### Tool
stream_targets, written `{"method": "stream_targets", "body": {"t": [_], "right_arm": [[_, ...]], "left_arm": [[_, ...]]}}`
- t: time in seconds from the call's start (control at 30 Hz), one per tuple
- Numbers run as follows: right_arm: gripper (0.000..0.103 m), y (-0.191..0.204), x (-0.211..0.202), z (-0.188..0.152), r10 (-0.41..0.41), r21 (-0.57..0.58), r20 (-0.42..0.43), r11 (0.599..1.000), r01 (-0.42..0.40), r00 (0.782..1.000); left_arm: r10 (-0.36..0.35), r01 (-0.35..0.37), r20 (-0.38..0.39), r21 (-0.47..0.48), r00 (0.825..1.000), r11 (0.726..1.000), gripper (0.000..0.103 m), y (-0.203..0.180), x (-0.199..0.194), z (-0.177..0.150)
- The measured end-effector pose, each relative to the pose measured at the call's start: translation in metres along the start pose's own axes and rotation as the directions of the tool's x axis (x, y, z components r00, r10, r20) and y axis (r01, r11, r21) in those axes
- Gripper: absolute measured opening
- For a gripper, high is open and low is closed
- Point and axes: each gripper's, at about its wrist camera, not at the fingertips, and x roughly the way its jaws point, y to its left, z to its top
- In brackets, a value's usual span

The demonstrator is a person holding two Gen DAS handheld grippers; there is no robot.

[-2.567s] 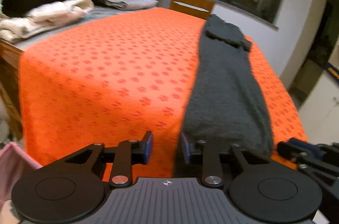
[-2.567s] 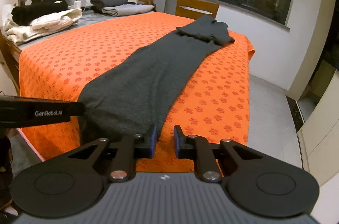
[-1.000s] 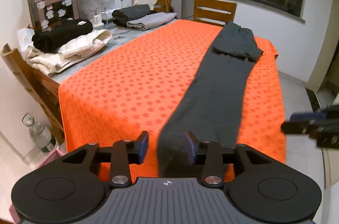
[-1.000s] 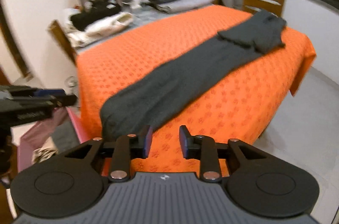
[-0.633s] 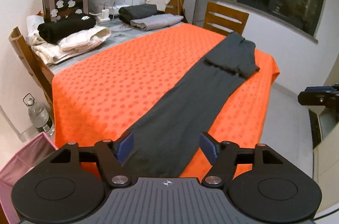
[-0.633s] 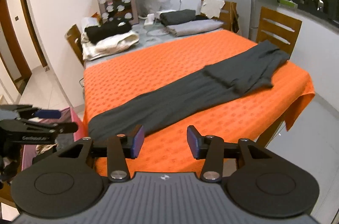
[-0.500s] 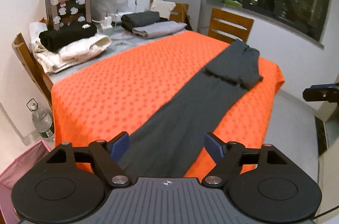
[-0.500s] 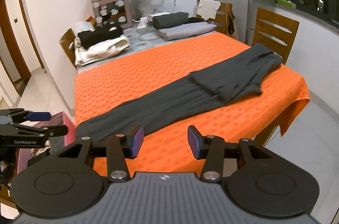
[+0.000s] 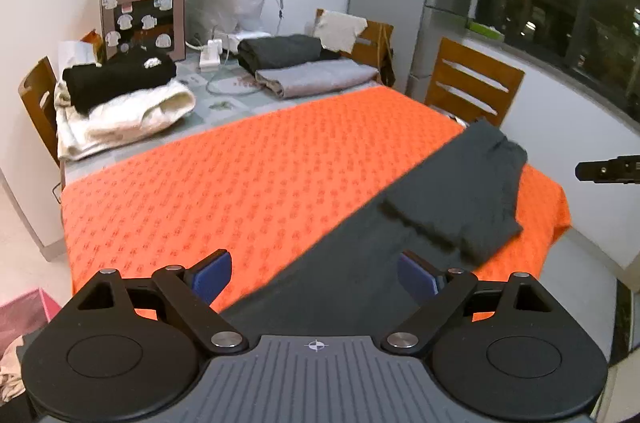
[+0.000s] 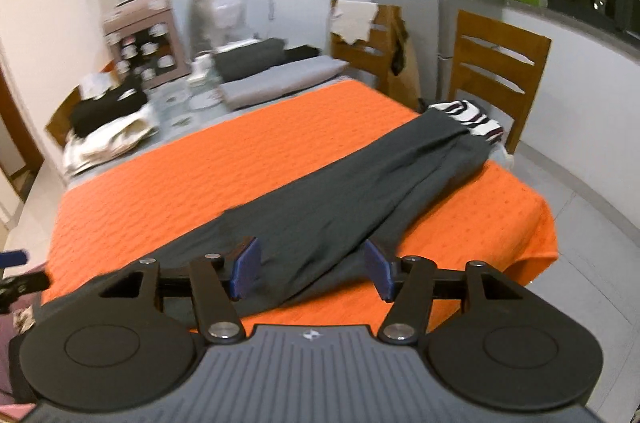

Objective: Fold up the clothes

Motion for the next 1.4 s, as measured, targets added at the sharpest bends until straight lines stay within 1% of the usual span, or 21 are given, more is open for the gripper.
{"method": "stream_targets", "body": {"t": [0.17, 0.27, 0.33, 0.43, 0.57, 0.7, 0.73, 0.8, 0.83, 0.9, 0.93, 1.0, 1.1, 1.17, 1.23, 1.33, 1.4], "right_arm": [[0.064, -0.076, 0.053, 0.043, -0.002, 0.065, 0.001, 0.998, 0.002, 1.0], [0.064, -0.121, 0.091, 0.066, 0.019, 0.104, -0.007, 0.994, -0.019, 1.0], [0.063, -0.15, 0.118, 0.079, 0.037, 0.133, -0.015, 0.99, -0.035, 0.999], [0.055, -0.189, 0.161, 0.099, 0.079, 0.197, -0.041, 0.978, -0.07, 0.996], [0.05, -0.228, 0.217, 0.116, 0.115, 0.245, -0.081, 0.965, -0.092, 0.99], [0.045, -0.244, 0.266, 0.126, 0.111, 0.248, -0.127, 0.966, -0.077, 0.986], [0.044, -0.247, 0.274, 0.128, 0.113, 0.251, -0.138, 0.965, -0.075, 0.984], [0.032, -0.252, 0.288, 0.129, 0.121, 0.26, -0.15, 0.962, -0.079, 0.981], [0.028, -0.254, 0.293, 0.13, 0.127, 0.26, -0.151, 0.962, -0.084, 0.98], [0.006, -0.257, 0.302, 0.131, 0.138, 0.261, -0.153, 0.961, -0.095, 0.979], [0.003, -0.257, 0.304, 0.132, 0.147, 0.259, -0.148, 0.96, -0.105, 0.978], [0.001, -0.254, 0.302, 0.134, 0.165, 0.246, -0.127, 0.961, -0.13, 0.978], [0.001, -0.241, 0.288, 0.142, 0.193, 0.176, -0.078, 0.968, -0.177, 0.978], [0.001, -0.225, 0.275, 0.147, 0.226, 0.101, -0.047, 0.97, -0.22, 0.973], [0.001, -0.201, 0.259, 0.151, 0.277, 0.0, -0.034, 0.961, -0.277, 0.96], [0.001, -0.157, 0.238, 0.148, 0.369, -0.162, -0.049, 0.914, -0.372, 0.928], [0.001, -0.125, 0.227, 0.14, 0.429, -0.27, -0.083, 0.859, -0.434, 0.9]], "left_arm": [[0.082, -0.081, 0.01, -0.038, 0.997, 0.996, 0.091, -0.026, 0.024, 0.022], [0.144, -0.143, 0.01, -0.077, 0.99, 0.987, 0.091, -0.044, 0.039, 0.033], [0.19, -0.189, -0.003, -0.104, 0.982, 0.976, 0.091, -0.058, 0.049, 0.041], [0.237, -0.236, -0.014, -0.16, 0.971, 0.959, 0.091, -0.078, 0.061, 0.051], [0.295, -0.296, -0.038, -0.22, 0.955, 0.929, 0.091, -0.102, 0.074, 0.06], [0.348, -0.349, -0.052, -0.249, 0.936, 0.903, 0.091, -0.125, 0.08, 0.065], [0.36, -0.361, -0.055, -0.253, 0.932, 0.897, 0.091, -0.131, 0.081, 0.066], [0.381, -0.382, -0.057, -0.255, 0.923, 0.888, 0.091, -0.139, 0.08, 0.066], [0.391, -0.393, -0.059, -0.257, 0.918, 0.883, 0.091, -0.143, 0.08, 0.065], [0.408, -0.41, -0.067, -0.271, 0.91, 0.871, 0.091, -0.148, 0.08, 0.063], [0.413, -0.416, -0.073, -0.28, 0.908, 0.865, 0.091, -0.149, 0.08, 0.061], [0.422, -0.426, -0.082, -0.294, 0.903, 0.855, 0.091, -0.152, 0.081, 0.059], [0.43, -0.435, -0.088, -0.312, 0.898, 0.845, 0.091, -0.155, 0.082, 0.057], [0.433, -0.436, -0.083, -0.321, 0.897, 0.841, 0.091, -0.155, 0.082, 0.057], [0.438, -0.437, -0.075, -0.333, 0.896, 0.836, 0.091, -0.154, 0.082, 0.058], [0.444, -0.437, -0.067, -0.355, 0.893, 0.826, 0.091, -0.152, 0.081, 0.059], [0.449, -0.439, -0.066, -0.372, 0.891, 0.818, 0.091, -0.149, 0.078, 0.058]]}}
